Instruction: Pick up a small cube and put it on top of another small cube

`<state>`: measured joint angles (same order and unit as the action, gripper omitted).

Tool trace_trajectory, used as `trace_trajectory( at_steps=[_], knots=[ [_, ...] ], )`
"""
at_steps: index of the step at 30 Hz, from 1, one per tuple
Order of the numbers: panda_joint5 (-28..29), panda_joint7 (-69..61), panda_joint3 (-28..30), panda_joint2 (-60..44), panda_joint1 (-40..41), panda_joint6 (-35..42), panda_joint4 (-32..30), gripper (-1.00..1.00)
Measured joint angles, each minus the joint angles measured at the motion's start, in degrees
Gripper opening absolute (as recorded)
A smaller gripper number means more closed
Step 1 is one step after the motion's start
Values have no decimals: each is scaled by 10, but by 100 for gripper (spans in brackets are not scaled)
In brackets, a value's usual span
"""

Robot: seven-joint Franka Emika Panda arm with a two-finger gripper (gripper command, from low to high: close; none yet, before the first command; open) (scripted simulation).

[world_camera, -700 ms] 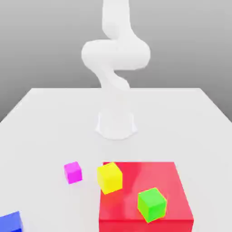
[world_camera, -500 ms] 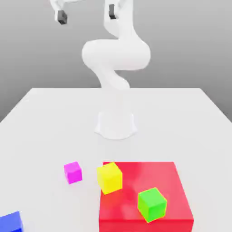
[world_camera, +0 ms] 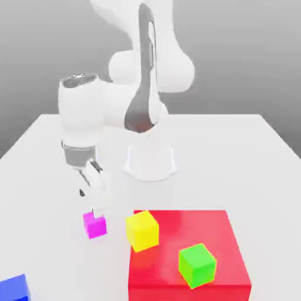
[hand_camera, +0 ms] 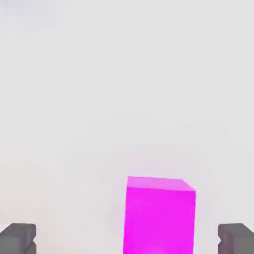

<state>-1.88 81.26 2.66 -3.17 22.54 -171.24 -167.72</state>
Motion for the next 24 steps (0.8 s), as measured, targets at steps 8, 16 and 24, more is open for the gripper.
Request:
trace_trajectory(
  at_steps=[8,16,24],
  knots=[
    [-15,-8,-28,-117,23,-95,19,-100],
    [-6,-2,-23,-65,20,-53,9,-100],
    [29,25,-10,34,19,67,31,-100]
  ],
)
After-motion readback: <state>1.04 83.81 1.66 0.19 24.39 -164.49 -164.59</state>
